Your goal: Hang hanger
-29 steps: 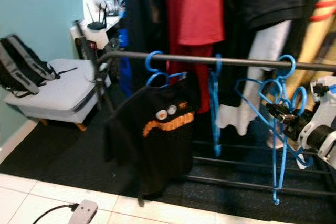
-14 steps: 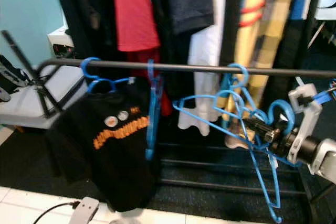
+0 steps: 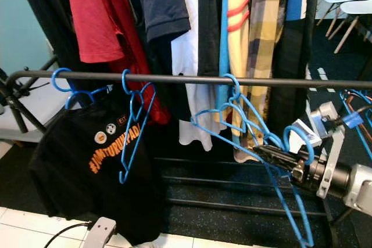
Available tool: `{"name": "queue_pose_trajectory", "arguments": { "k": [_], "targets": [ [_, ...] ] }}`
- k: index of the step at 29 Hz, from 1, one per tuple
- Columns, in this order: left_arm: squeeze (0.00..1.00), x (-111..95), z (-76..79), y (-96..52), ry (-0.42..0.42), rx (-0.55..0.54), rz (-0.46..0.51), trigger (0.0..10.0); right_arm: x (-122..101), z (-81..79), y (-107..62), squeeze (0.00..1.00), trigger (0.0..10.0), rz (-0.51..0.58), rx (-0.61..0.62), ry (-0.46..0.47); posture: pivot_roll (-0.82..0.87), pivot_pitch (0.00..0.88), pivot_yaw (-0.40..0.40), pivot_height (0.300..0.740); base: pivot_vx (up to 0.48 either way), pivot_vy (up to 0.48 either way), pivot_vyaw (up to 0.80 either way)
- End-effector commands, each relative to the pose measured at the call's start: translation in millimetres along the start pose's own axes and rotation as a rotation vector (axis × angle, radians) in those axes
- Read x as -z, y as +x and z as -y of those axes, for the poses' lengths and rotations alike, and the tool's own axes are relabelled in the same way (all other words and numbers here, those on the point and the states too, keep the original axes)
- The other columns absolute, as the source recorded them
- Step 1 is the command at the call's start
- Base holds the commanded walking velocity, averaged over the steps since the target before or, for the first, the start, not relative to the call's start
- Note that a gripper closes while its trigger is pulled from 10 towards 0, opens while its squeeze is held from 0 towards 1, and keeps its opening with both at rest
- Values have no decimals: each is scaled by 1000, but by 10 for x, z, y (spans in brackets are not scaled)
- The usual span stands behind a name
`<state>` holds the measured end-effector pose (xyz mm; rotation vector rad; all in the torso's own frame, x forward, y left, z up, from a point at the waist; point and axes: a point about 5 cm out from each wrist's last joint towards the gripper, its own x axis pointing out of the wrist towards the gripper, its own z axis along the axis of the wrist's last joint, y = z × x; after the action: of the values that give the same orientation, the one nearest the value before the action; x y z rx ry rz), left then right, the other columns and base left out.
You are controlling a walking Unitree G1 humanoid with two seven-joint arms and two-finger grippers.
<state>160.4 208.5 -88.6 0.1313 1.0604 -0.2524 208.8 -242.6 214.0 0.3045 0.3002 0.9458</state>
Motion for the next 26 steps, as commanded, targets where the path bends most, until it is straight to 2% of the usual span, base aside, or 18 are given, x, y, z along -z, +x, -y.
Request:
{"name": "queue_pose_trajectory", "arguments": {
  "k": [1, 7, 12, 13, 16, 17, 19, 20, 21, 22, 24, 25, 26],
  "targets": [
    [0, 43, -73, -26, 4, -19, -23, 10000, -44, -46, 1, 0, 10000, 40, -23, -5, -213, 0, 73, 740, 0, 0, 0],
    [0, 46, -77, -28, 4, -21, -25, 10000, 16, -24, 20, 0, 10000, 34, -3, 13, -209, 0, 70, 740, 0, 0, 0],
    [0, 51, -81, -29, 3, -23, -27, 10000, -68, 45, -26, 0, 10000, 117, 62, 13, -207, 0, 70, 740, 0, 0, 0],
    [0, 53, -83, -30, 4, -24, -28, 10000, -108, 138, -83, 0, 10000, 146, 142, 33, -208, 0, 71, 740, 0, 0, 0],
    [0, 54, -84, -31, 4, -25, -28, 10000, -132, 201, -124, 0, 10000, 164, 197, 49, -208, 0, 71, 740, 0, 0, 0],
    [0, 58, -87, -32, 7, -25, -31, 10000, -186, 237, -165, 0, 10000, 204, 236, 69, -213, 0, 73, 740, 0, 0, 0],
    [0, 58, -87, -32, 7, -25, -31, 10000, -186, 237, -165, 0, 10000, 204, 236, 69, -213, 0, 73, 740, 0, 0, 0],
    [0, 61, -92, -34, 10, -26, -33, 10000, -205, 297, -204, 0, 10000, 225, 299, 108, -217, 0, 73, 740, 0, 0, 0],
    [0, 61, -92, -34, 10, -26, -33, 10000, -205, 297, -204, 0, 10000, 225, 299, 108, -217, 0, 73, 740, 0, 0, 0],
    [0, 63, -95, -35, 14, -25, -36, 10000, -112, 337, -211, 0, 10000, 176, 347, 162, -220, 0, 76, 740, 0, 0, 0],
    [0, 63, -95, -35, 14, -25, -36, 10000, -112, 337, -211, 0, 10000, 176, 347, 162, -220, 0, 76, 740, 0, 0, 0],
    [0, 64, -97, -36, 16, -24, -37, 10000, -9, 331, -206, 0, 10000, 111, 361, 191, -219, 0, 76, 740, 0, 0, 0],
    [0, 64, -97, -36, 16, -24, -37, 10000, -9, 331, -206, 0, 10000, 111, 361, 191, -219, 0, 76, 740, 0, 0, 0]
  ]
}}
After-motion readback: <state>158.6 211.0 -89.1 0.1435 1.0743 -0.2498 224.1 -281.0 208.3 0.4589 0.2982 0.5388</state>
